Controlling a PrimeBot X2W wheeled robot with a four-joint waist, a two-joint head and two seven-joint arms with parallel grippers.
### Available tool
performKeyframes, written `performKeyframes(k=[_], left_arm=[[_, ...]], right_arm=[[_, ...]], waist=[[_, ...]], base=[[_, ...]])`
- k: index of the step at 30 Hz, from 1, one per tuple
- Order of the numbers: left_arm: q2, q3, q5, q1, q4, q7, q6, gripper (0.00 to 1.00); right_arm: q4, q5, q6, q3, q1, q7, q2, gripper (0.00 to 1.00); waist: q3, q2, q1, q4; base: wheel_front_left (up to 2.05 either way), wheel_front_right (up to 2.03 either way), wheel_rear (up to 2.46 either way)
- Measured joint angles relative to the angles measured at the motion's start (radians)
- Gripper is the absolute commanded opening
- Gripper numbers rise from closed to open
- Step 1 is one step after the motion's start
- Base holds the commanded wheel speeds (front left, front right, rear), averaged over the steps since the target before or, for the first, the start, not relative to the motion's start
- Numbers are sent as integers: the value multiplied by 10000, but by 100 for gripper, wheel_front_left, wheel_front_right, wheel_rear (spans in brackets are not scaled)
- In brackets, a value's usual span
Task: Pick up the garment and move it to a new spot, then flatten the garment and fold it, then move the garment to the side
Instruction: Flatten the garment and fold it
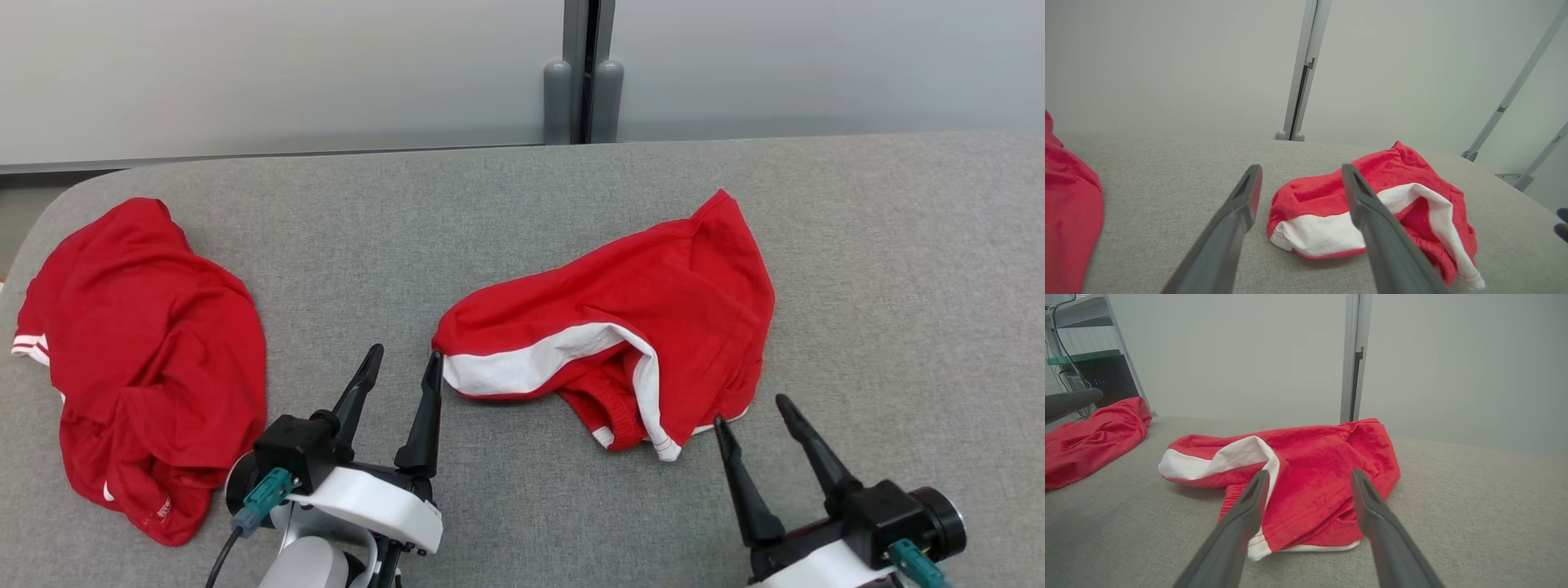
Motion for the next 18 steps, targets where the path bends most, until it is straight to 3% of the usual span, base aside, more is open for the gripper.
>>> performKeyframes(k=[5,13,18], left_arm=[[0,15,61,1,10,0,-12,100],[2,4,58,-34,-10,0,-6,100],[4,-82,-12,-116,-15,0,2,100]], right_arm=[[165,-247,0,635,91,-2,-259,100],[1239,-1793,0,1486,-579,0,-961,100],[1889,-2382,0,1459,-1046,0,-828,100]], waist=[[17,0,1,7],[218,0,0,153],[405,0,0,362]], base=[[0,0,0],[0,0,0],[0,0,0]])
